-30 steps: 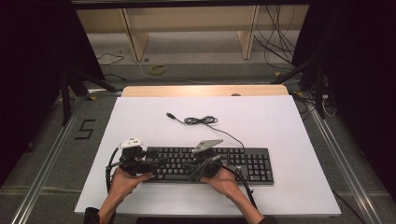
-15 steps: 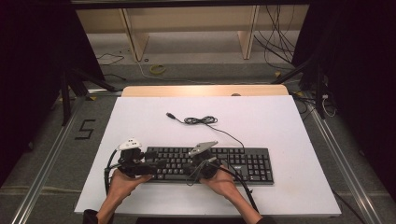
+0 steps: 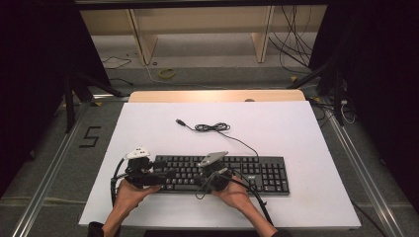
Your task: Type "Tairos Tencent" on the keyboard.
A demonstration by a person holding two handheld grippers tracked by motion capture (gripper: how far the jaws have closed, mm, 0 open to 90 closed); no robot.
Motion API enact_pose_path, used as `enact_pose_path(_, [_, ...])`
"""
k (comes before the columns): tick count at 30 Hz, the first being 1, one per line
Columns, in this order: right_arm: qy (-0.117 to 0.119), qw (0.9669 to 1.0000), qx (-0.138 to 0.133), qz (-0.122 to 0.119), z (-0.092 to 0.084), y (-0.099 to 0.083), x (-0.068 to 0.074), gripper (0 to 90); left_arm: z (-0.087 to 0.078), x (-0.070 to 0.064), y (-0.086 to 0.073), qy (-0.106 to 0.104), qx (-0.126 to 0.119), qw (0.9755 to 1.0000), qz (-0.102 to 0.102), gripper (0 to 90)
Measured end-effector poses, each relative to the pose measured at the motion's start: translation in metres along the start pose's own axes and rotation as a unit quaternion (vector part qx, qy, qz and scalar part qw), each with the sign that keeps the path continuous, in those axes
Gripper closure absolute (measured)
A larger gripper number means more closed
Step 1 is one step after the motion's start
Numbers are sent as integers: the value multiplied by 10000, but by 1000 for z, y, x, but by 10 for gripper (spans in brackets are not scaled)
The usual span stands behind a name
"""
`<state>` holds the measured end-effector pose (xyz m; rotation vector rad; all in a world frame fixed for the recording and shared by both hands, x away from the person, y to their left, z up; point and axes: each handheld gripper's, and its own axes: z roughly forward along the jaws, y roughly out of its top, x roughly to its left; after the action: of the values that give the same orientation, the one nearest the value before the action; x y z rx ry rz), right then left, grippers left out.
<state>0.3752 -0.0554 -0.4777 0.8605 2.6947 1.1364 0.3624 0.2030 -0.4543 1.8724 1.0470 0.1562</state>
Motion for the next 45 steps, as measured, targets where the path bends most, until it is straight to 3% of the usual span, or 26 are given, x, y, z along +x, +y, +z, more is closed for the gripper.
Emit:
enact_pose_path(6, [74,9995,-247,173,-10,2,-5,900,0,0,0,2,-1,10000,-10,343])
enact_pose_path(16, [109,9991,-357,211,-14,3,-7,896,1,-1,0,-24,31,10000,16,339])
enact_pose_path(26, [210,9975,-569,351,-23,4,-11,721,2,-2,1,-116,133,9998,34,354])
enact_pose_path(31, [232,9962,-691,467,-28,5,-14,610,5,-4,1,-185,252,9994,164,383])
enact_pose_path(40, [238,9943,-832,625,-33,5,-17,483,10,-9,2,-294,553,9974,352,509])
enact_pose_path(45, [219,9936,-887,661,-38,3,-18,471,15,-12,3,-391,783,9949,492,649])
